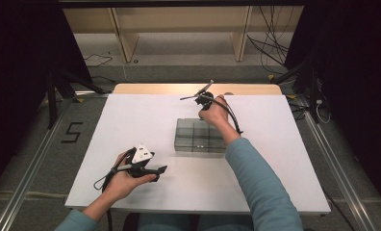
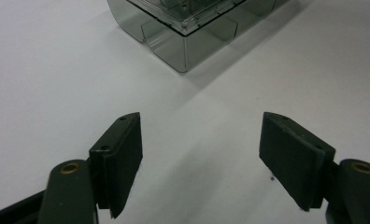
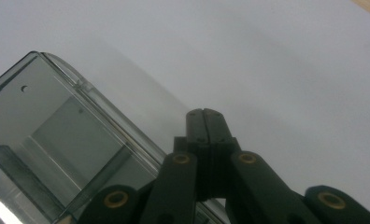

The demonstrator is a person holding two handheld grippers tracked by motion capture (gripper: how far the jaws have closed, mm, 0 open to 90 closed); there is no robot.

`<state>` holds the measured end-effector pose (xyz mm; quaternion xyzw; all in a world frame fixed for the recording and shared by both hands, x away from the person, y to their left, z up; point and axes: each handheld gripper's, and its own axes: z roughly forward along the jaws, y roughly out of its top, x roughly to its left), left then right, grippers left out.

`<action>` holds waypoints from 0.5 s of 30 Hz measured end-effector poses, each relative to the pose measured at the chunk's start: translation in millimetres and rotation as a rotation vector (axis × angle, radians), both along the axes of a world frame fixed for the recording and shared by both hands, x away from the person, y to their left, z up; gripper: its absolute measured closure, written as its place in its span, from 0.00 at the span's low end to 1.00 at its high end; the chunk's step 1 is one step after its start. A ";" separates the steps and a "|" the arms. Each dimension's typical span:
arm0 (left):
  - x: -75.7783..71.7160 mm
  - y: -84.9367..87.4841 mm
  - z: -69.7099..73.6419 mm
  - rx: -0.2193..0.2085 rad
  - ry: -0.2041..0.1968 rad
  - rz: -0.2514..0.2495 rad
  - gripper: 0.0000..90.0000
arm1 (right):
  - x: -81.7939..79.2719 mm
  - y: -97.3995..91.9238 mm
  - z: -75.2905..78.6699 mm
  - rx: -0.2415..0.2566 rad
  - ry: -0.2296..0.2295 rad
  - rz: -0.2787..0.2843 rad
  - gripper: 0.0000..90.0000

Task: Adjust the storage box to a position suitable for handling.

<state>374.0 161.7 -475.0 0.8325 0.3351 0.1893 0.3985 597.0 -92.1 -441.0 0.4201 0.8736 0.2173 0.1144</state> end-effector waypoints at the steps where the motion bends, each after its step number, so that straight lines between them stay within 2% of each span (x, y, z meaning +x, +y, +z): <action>1: 0.1 0.1 0.0 0.000 0.000 0.000 0.34 | -0.6 -0.6 0.1 -0.002 0.001 0.006 1.00; 9: -0.4 0.5 0.5 0.000 -0.001 0.000 0.34 | -7.2 -0.6 1.0 0.005 0.032 -0.002 1.00; 15: -1.0 -0.2 0.2 -0.001 -0.001 -0.003 0.34 | -11.9 -0.3 0.4 0.005 0.023 0.014 1.00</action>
